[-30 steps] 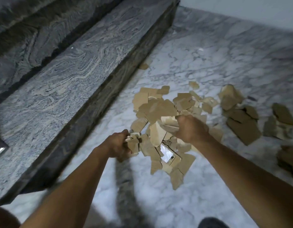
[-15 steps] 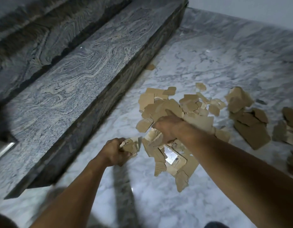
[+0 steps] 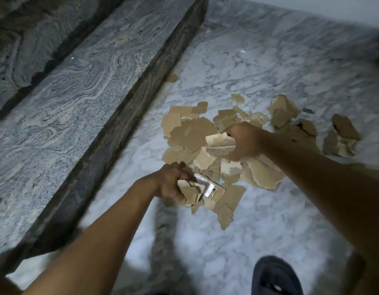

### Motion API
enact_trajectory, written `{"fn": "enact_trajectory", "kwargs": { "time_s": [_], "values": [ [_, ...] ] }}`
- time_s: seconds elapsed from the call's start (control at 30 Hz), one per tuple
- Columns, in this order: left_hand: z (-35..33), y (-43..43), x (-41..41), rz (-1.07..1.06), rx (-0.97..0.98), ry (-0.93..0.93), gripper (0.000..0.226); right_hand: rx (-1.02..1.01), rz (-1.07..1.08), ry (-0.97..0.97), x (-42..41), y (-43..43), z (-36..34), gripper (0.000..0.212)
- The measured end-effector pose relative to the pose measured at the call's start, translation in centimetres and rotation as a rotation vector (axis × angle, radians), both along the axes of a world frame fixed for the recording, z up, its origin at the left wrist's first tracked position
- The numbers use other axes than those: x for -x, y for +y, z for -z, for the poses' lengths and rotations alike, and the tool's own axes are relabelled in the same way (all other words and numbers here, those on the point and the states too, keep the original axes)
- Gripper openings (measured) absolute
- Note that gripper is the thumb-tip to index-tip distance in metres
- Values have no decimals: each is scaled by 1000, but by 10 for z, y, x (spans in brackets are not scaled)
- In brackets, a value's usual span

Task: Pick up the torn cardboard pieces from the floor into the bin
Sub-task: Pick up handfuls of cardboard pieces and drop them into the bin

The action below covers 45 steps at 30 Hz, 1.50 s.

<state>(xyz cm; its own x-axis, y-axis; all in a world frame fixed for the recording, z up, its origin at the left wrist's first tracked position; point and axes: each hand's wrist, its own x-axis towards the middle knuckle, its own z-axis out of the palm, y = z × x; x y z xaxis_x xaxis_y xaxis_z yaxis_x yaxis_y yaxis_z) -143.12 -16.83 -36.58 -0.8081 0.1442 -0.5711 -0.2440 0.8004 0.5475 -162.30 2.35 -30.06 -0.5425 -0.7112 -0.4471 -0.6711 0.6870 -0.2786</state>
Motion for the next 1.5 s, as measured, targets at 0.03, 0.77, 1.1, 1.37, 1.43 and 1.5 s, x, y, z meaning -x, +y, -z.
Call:
{"fn": "enact_trajectory", "kwargs": {
  "time_s": [0.03,0.77,1.1,1.37,1.43,1.5],
  "values": [
    [7,13,3,118,79,7,64,-61,14,33,-1,12,3,58],
    [-1,-46,-49,-412,32,-48,38,-152,326,-275,-92,5,33,65],
    [-3,-34,-51,-436,43,-106,23,-74,165,-267,-113,-4,71,77],
    [32,8,-13,27,332,-21,91,-51,201,-123,-54,44,21,75],
    [31,12,-15,-10,308,18,81,-131,173,-97,-58,56,23,70],
    [22,16,-14,-25,284,33,65,-148,164,-130,-65,66,31,65]
  ]
}}
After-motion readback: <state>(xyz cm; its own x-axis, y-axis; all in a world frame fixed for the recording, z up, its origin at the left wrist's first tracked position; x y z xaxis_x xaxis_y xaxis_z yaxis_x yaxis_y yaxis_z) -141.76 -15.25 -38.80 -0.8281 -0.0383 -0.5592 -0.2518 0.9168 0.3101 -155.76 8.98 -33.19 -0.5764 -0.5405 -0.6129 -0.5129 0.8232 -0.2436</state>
